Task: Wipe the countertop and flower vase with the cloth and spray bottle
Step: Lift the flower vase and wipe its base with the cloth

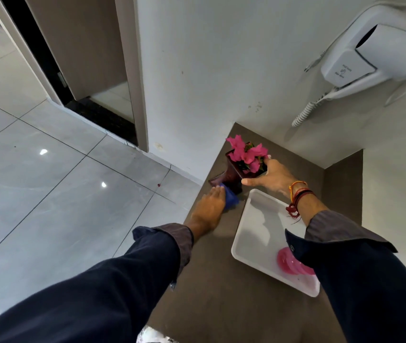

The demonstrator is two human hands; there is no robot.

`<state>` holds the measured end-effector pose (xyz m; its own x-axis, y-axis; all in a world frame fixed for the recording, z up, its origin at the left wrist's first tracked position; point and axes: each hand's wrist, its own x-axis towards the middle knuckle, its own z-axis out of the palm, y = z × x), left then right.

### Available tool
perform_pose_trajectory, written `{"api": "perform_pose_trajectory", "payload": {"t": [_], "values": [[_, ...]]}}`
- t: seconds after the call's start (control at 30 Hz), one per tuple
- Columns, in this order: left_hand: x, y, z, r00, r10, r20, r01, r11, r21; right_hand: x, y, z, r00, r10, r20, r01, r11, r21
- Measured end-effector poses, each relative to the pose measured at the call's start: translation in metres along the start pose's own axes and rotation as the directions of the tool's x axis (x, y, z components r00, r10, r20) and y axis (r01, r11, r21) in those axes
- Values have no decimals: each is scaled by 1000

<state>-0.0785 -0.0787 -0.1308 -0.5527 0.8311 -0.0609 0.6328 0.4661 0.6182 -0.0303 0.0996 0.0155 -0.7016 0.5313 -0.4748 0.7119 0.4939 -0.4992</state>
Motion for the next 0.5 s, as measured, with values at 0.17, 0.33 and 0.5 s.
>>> {"api": "perform_pose_trajectory", "payload": {"t": [0.17,0.33,0.5], "values": [[18,7,-11,931,-314,-184,242,911,-333,0,2,1,1000,-20,4,20,1000,-3],[40,29,9,929,-369,-8,359,909,-210,3,7,2,999,-40,-19,40,999,-5],[17,19,26,960,-253,119,253,967,15,3,7,1,999,-29,-17,29,1000,1]]}}
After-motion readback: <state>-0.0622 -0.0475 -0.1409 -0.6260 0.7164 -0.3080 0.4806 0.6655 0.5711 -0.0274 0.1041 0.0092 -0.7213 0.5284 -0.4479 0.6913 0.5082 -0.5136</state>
